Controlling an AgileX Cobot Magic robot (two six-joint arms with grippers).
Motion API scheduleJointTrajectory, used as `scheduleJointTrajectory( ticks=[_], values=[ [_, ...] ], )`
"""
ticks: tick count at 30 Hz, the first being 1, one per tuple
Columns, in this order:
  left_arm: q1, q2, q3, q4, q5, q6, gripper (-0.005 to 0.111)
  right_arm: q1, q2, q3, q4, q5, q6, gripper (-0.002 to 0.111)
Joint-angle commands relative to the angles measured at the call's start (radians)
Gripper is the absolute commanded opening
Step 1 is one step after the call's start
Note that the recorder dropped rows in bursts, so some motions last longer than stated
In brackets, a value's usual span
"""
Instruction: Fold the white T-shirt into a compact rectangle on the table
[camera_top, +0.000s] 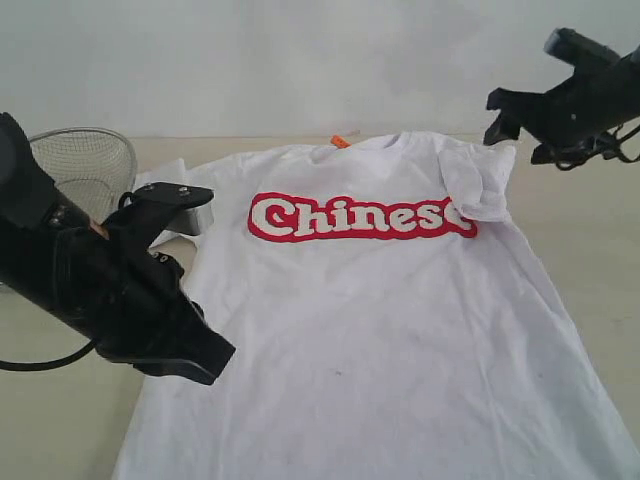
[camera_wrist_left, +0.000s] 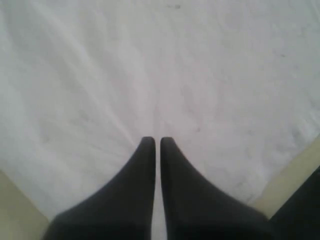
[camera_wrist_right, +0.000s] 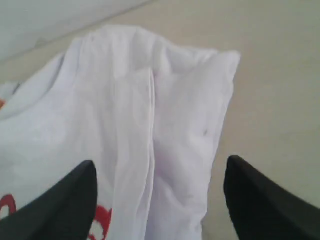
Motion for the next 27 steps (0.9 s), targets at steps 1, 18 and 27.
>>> scheduleJointTrajectory(
  ticks=[1, 18, 27],
  values=[
    [-0.003, -0.003, -0.006, 0.000, 0.001, 0.006, 0.005, -0.006, 0.004, -0.064, -0.002, -0.028, 0.005, 0.047],
    [-0.003, -0.003, -0.006, 0.000, 0.010, 0.000, 0.005, 0.001, 0.210, -0.142, 0.005, -0.063, 0.099, 0.000],
    [-0.003, -0.003, -0.006, 0.000, 0.022, -0.004, 0.005, 0.001, 0.256, -0.142, -0.035, -0.110, 0.096, 0.000]
  ],
)
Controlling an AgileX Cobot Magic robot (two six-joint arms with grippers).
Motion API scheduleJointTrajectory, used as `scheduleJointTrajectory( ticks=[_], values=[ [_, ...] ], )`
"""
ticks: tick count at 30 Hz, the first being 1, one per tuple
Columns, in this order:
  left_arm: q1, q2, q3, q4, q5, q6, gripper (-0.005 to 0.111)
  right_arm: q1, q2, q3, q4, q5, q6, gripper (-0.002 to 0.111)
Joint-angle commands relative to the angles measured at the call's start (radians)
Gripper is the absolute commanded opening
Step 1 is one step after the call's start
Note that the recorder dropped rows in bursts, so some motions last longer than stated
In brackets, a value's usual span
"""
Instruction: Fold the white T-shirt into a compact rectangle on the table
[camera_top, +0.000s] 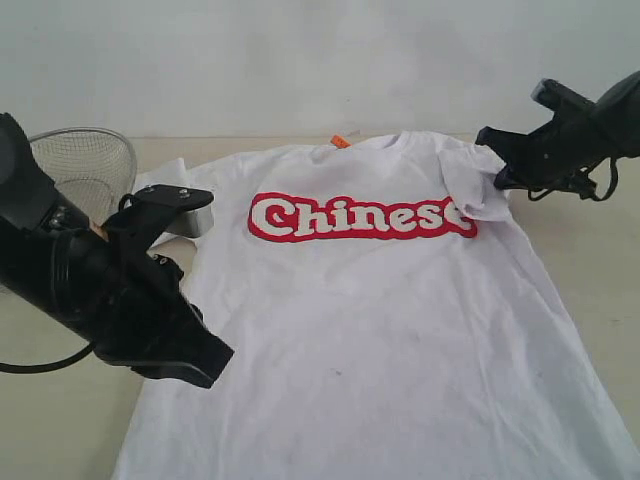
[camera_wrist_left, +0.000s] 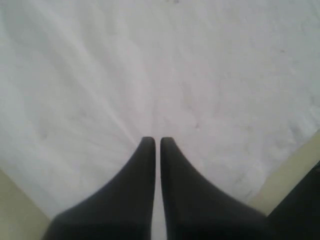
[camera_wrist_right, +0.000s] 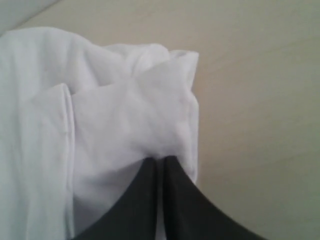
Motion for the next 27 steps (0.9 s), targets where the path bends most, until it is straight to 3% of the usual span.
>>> scheduleJointTrajectory(
  ticks=[1, 8, 16, 20, 27],
  values=[
    [-0.003, -0.003, -0.006, -0.002, 0.011, -0.004, 0.005, -0.001, 0.012, -0.005, -0.048, -0.032, 0.001, 0.000],
    [-0.003, -0.003, -0.006, -0.002, 0.016, -0.012, 0.005, -0.022, 0.013, -0.039, -0.154, -0.004, 0.080, 0.000],
    [-0.003, -0.003, -0.006, -0.007, 0.016, -0.012, 0.005, -0.056, -0.010, -0.150, -0.122, 0.224, 0.132, 0.000],
    [-0.003, -0.003, -0.006, -0.006, 0.005, -0.012, 0.005, -0.059, -0.049, -0.123, -0.134, 0.337, 0.132, 0.000],
    [-0.003, -0.003, -0.006, -0.006, -0.010, -0.012, 0.005, -0.059, -0.081, -0.008, -0.074, 0.349, 0.040, 0.000]
  ],
)
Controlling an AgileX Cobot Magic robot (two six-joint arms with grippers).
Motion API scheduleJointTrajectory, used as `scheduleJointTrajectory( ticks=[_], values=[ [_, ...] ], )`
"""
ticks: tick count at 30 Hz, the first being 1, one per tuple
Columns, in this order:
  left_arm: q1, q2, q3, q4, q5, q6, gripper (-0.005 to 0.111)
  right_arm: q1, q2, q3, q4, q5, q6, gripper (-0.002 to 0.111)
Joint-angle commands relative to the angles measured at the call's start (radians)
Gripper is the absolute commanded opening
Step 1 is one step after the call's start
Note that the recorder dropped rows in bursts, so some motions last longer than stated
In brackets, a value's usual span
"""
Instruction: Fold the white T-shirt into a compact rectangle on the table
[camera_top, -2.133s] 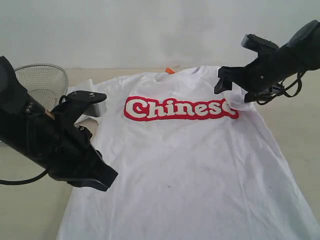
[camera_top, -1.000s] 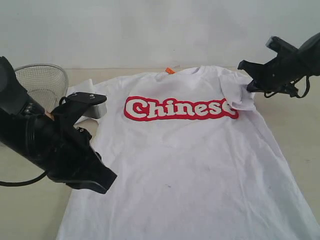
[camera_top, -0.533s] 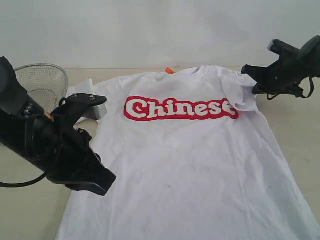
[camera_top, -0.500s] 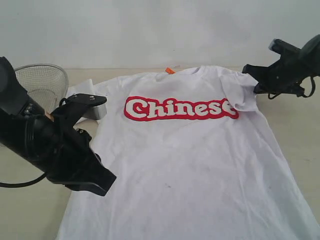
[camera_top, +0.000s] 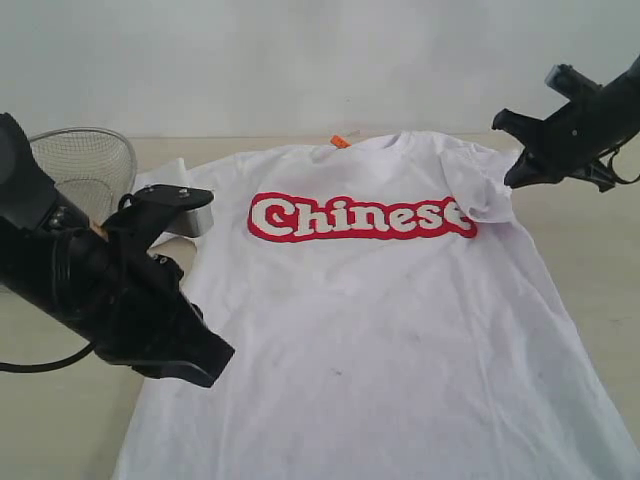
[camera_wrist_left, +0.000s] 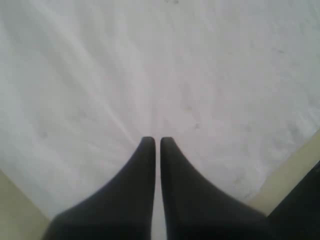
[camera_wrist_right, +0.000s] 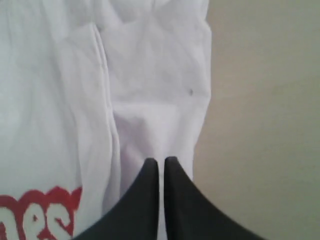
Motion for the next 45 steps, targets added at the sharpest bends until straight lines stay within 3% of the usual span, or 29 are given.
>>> scheduleJointTrajectory(
  ticks=[1, 10, 23, 36, 45],
  values=[
    [-0.003, -0.003, -0.006, -0.005, -0.010, -0.010, 0.005, -0.006, -0.016, 0.065, 0.032, -0.004, -0.066, 0.000],
    [-0.003, -0.003, -0.006, -0.006, -0.007, -0.010, 0.005, -0.008, -0.005, 0.135, -0.075, -0.088, -0.032, 0.000],
    [-0.003, -0.003, -0.006, -0.007, 0.005, -0.010, 0.005, -0.008, -0.137, 0.133, -0.012, -0.046, -0.051, 0.000],
    [-0.003, -0.003, -0.006, -0.007, -0.005, -0.010, 0.005, -0.002, -0.134, 0.278, 0.037, -0.047, -0.152, 0.000],
    [-0.003, -0.003, -0.006, -0.007, -0.007, -0.010, 0.005, -0.006, -0.087, 0.279, -0.018, -0.043, -0.147, 0.000]
  ],
)
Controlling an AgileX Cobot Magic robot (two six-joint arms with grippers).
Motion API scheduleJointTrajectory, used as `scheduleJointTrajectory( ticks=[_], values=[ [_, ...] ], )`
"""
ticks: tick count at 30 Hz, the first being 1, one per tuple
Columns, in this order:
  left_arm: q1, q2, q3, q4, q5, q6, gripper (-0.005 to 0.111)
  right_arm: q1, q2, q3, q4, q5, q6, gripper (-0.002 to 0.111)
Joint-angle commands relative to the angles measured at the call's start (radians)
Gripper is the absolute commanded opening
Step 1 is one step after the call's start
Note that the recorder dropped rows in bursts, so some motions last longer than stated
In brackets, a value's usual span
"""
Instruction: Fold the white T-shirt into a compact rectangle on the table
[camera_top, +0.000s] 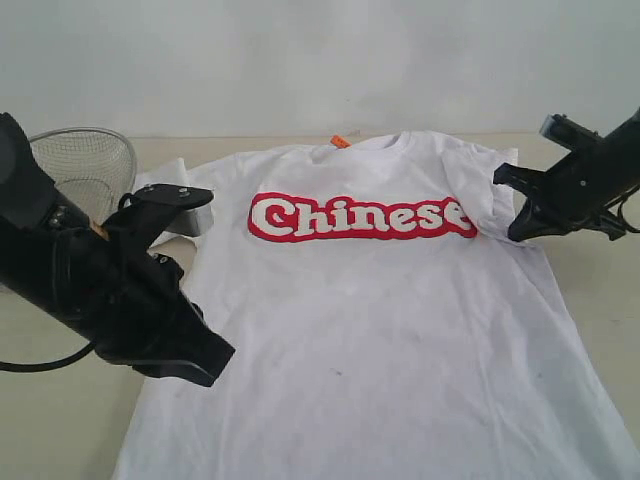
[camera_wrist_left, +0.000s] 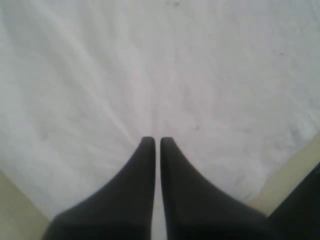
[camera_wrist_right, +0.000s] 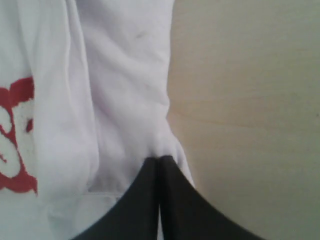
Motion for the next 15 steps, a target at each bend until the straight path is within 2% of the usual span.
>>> scheduleJointTrajectory(
  ticks=[1, 15],
  values=[
    [-0.003, -0.003, -0.006, -0.007, -0.004, -0.010, 0.005, -0.006, 0.005, 0.002, -0.049, -0.013, 0.003, 0.000],
    [-0.003, -0.003, -0.006, -0.005, 0.009, -0.006, 0.005, -0.004, -0.065, -0.013, 0.070, -0.097, -0.018, 0.000]
  ],
)
